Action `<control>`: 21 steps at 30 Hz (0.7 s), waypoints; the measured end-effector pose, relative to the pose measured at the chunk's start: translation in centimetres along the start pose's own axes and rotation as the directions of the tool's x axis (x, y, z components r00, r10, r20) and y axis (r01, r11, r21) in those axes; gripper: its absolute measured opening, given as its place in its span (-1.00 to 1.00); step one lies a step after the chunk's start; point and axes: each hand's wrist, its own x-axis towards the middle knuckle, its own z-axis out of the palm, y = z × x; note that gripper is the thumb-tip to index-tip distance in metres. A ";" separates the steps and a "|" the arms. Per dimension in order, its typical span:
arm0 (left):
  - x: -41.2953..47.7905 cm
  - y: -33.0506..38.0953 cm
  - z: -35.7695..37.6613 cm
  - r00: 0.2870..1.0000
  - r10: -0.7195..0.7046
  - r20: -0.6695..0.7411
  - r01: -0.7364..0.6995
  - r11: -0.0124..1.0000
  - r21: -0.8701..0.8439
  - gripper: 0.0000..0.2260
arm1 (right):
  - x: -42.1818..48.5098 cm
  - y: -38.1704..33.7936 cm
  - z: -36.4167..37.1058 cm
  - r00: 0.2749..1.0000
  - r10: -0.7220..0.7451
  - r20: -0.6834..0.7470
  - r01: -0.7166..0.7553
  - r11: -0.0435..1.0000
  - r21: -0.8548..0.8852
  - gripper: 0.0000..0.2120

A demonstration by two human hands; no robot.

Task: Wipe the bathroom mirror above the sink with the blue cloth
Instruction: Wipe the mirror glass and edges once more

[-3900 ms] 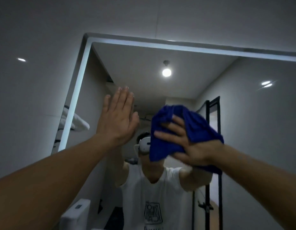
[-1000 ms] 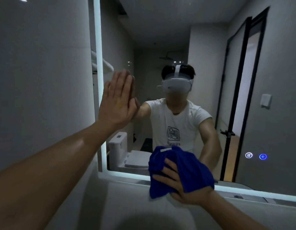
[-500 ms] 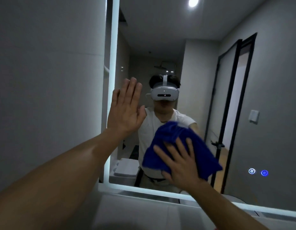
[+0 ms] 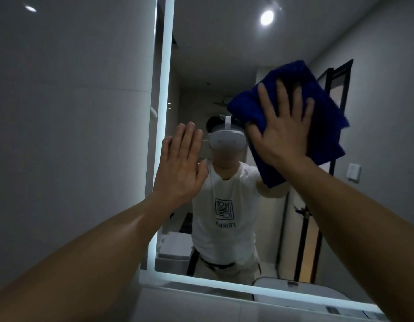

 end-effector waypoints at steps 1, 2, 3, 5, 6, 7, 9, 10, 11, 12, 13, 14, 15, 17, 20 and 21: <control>0.0 0.0 0.0 1.000 0.004 -0.006 -0.004 1.000 -0.007 -0.40 | -0.9 -0.9 0.3 1.000 -0.010 0.011 0.010 0.999 -0.030 -0.29; 0.0 0.0 0.1 1.000 0.010 -0.011 -0.010 1.000 -0.013 -0.40 | -2.7 -1.6 0.7 0.998 -0.064 0.029 0.065 0.997 -0.050 -0.29; 0.0 0.0 0.1 1.000 0.013 -0.016 -0.013 1.000 -0.019 -0.40 | -4.9 -2.1 1.3 0.987 -0.152 0.048 0.155 0.986 -0.065 -0.29; -0.1 0.0 0.1 0.999 0.022 -0.027 -0.024 0.999 -0.042 -0.41 | -10.1 -2.6 2.9 0.935 -0.339 0.101 0.345 0.937 -0.049 -0.29; 0.0 0.0 0.0 0.999 0.026 -0.032 -0.028 0.998 -0.054 -0.41 | -12.4 -2.3 3.6 0.906 -0.412 0.096 0.415 0.910 -0.004 -0.30; 0.0 0.0 -0.3 0.999 0.031 -0.039 -0.034 0.997 -0.062 -0.41 | -13.9 -1.7 4.2 0.880 -0.470 0.072 0.468 0.883 0.036 -0.33; 0.6 -0.5 -1.3 0.995 0.065 -0.071 -0.070 0.995 -0.068 -0.43 | -14.6 -0.4 4.1 0.810 -0.581 0.079 0.578 0.814 0.060 -0.35; 1.3 -1.0 -1.9 0.991 0.088 -0.097 -0.094 0.994 -0.060 -0.46 | -13.8 0.5 3.8 0.753 -0.651 0.091 0.649 0.759 0.061 -0.33; 2.2 -1.5 -2.4 0.986 0.106 -0.130 -0.113 0.992 -0.049 -0.50 | -12.3 1.2 3.5 0.704 -0.705 0.090 0.703 0.709 0.055 -0.31; 3.5 -2.0 -3.0 0.980 0.112 -0.167 -0.120 0.992 -0.041 -0.53 | -10.3 1.9 3.0 0.691 -0.718 0.082 0.718 0.695 0.033 -0.30; 4.8 -2.5 -3.5 0.973 0.104 -0.204 -0.114 0.993 -0.038 -0.54 | -7.9 2.2 2.4 0.730 -0.681 0.066 0.682 0.731 0.000 -0.30; 6.2 -3.0 -4.0 0.969 0.084 -0.231 -0.096 0.994 -0.044 -0.54 | -5.3 2.4 1.8 0.803 -0.595 0.025 0.595 0.803 -0.028 -0.30; 7.7 -3.3 -4.5 0.970 0.058 -0.235 -0.072 0.996 -0.053 -0.52 | -2.5 2.3 1.0 0.880 -0.475 -0.012 0.474 0.879 -0.043 -0.30; 10.3 -3.7 -5.4 0.988 0.017 -0.155 -0.024 0.999 -0.045 -0.45 | 2.5 1.6 -0.5 0.971 -0.240 0.012 0.240 0.967 -0.089 -0.27; 13.7 -3.9 -6.2 0.997 0.003 -0.082 -0.003 1.000 0.005 -0.39 | 5.7 0.0 -1.4 0.998 -0.040 0.044 0.045 0.993 -0.111 -0.24; 14.5 -3.9 -6.3 0.997 0.005 -0.076 -0.004 1.000 0.022 -0.38 | 5.1 -0.7 -1.3 0.998 -0.040 0.047 0.045 0.992 -0.116 -0.24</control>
